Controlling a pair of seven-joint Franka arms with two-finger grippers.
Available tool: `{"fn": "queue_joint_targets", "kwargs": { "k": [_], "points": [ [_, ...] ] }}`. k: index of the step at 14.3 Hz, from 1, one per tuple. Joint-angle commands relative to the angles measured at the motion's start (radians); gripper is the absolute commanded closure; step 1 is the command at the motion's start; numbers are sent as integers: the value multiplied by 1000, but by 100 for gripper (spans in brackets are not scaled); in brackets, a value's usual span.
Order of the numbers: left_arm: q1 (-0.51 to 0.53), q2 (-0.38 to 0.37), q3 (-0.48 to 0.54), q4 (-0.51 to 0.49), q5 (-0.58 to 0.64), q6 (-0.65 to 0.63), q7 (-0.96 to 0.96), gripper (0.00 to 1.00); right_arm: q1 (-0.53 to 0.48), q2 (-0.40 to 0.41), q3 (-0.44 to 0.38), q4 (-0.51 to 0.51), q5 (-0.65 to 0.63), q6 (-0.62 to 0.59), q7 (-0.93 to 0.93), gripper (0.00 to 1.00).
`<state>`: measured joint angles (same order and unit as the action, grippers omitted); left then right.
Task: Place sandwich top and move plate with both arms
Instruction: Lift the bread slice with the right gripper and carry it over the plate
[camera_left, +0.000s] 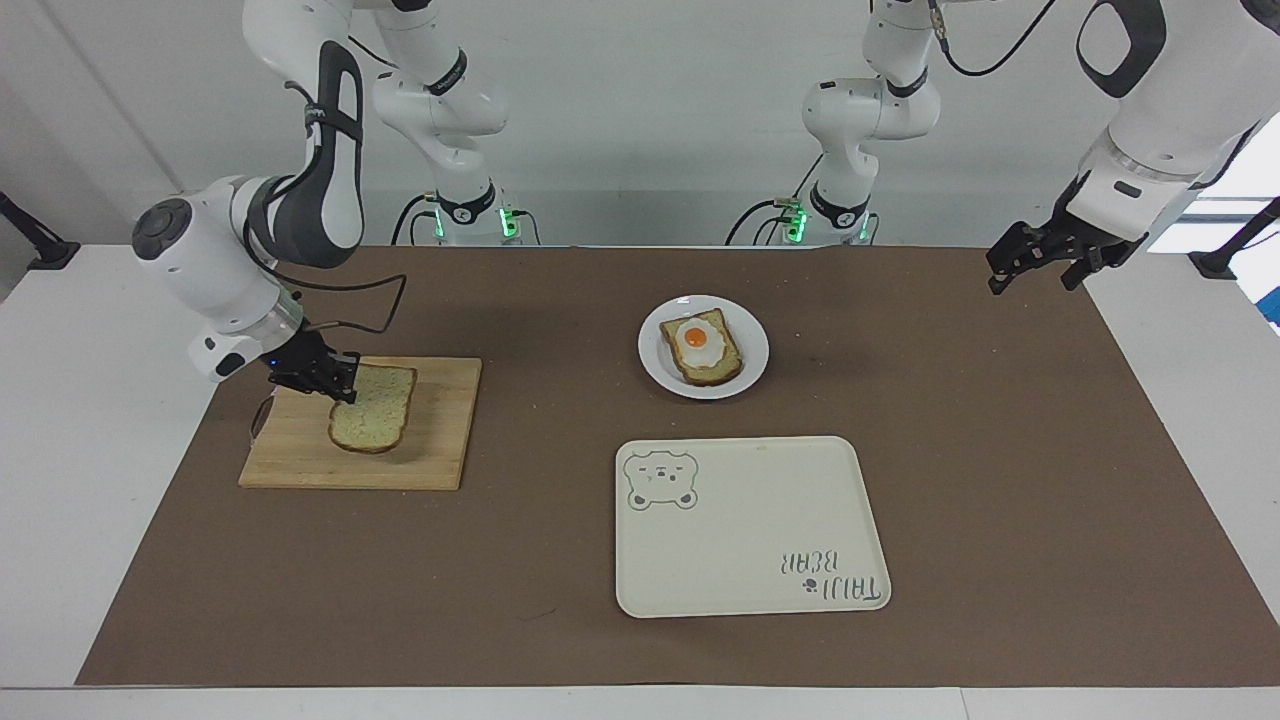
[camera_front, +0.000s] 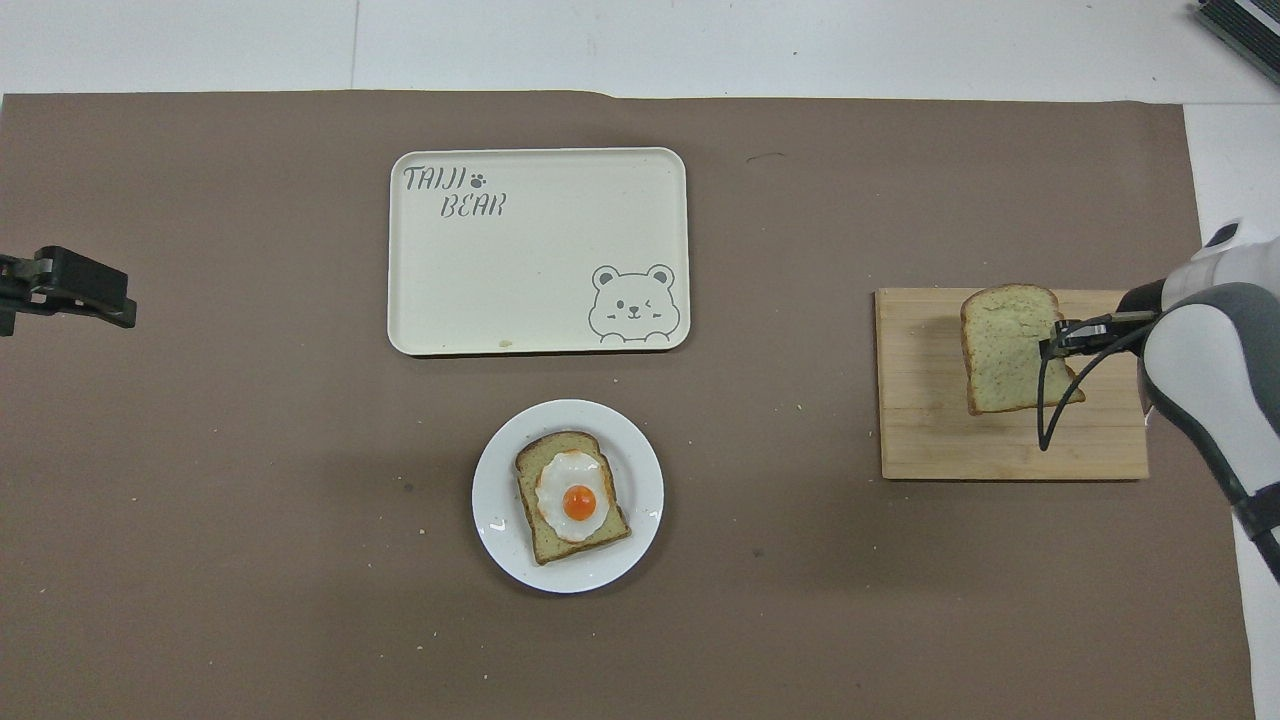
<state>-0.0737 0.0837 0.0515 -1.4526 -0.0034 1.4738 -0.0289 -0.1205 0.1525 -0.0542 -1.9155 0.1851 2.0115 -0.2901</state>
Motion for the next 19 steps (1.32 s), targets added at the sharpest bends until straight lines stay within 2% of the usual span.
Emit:
{"fn": "queue_joint_targets", "kwargs": {
  "k": [1, 5, 8, 13, 15, 19],
  "points": [
    [5, -19, -2, -14, -1, -12, -3, 0, -2, -24, 49, 38, 16, -71, 22, 100],
    [5, -19, -2, -14, -1, -12, -3, 0, -2, -22, 161, 44, 19, -83, 129, 100],
    [5, -19, -2, -14, 0, -12, -3, 0, -2, -17, 276, 46, 31, -53, 224, 100],
    [5, -18, -2, -14, 0, -12, -3, 0, 5, -5, 399, 44, 157, -45, 255, 100],
    [5, -18, -2, -14, 0, -12, -3, 0, 89, 1, 404, 44, 186, -11, 317, 100],
    [5, -19, -2, -14, 0, -12, -3, 0, 194, 1, 407, 46, 232, 35, 433, 100]
  ]
}}
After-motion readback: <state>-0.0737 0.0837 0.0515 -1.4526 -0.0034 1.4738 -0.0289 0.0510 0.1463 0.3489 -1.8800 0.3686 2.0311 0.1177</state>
